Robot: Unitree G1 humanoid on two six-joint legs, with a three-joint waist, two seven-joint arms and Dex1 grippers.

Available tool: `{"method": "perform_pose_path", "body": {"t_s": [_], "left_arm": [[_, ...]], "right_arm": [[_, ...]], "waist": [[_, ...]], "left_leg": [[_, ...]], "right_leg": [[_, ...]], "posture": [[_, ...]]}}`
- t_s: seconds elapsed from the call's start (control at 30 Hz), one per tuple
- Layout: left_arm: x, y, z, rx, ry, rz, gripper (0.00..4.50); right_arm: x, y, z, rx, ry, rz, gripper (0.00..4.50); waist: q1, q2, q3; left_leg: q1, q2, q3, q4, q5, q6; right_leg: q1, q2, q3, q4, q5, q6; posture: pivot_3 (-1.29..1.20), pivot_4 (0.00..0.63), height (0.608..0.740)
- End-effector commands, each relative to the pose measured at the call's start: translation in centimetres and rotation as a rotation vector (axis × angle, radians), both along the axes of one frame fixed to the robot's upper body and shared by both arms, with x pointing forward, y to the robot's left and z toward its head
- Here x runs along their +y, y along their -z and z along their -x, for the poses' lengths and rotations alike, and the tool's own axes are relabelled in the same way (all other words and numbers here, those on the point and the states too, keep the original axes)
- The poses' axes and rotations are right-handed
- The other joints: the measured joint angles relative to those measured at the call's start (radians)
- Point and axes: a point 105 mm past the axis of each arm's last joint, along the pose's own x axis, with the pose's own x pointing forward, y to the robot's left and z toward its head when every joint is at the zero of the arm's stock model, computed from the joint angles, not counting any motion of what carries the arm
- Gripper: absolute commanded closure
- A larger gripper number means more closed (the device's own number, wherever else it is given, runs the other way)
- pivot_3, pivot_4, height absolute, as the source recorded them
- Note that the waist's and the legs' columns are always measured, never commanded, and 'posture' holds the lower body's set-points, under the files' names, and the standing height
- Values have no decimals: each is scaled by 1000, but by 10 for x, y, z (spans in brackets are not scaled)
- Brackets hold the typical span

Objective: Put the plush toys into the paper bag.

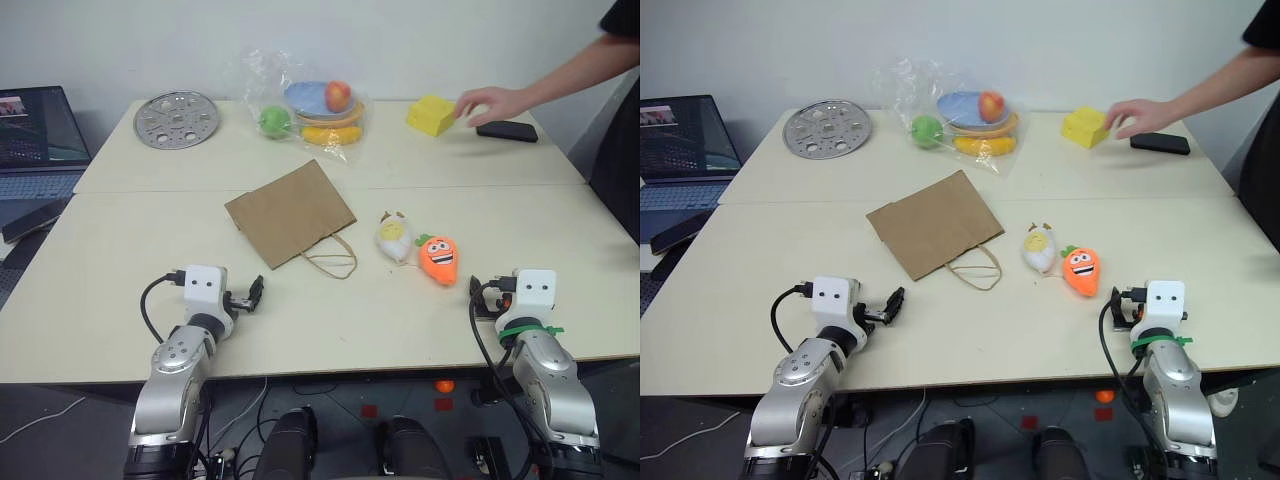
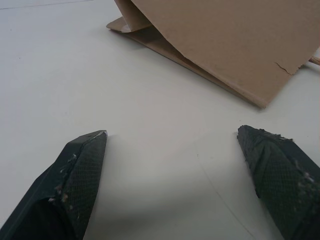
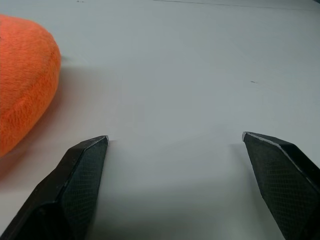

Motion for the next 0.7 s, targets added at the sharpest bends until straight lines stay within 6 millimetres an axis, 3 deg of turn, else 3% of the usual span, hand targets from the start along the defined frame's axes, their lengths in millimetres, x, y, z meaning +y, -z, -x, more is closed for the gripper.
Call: {"method": "perform_pose_path", "body": {"t_s": [0.03, 0.7], "left_arm": [[-2, -5, -2, -18, 41, -15, 14], [1, -4, -7, -26, 45, -1, 14]], "right_arm": [[-1, -14, -2, -55, -4, 13, 0], [-8, -14, 3, -59, 31, 21, 0]], "waist": [[0, 0, 0], [1, 0, 0]], "left_leg": [[0, 0, 0, 0, 0, 0], [0, 0, 0, 0, 0, 0]], "right_leg": [[0, 0, 0, 0, 0, 0], [0, 0, 0, 0, 0, 0]], "posture": [[0, 150, 740], [0, 150, 740]]}}
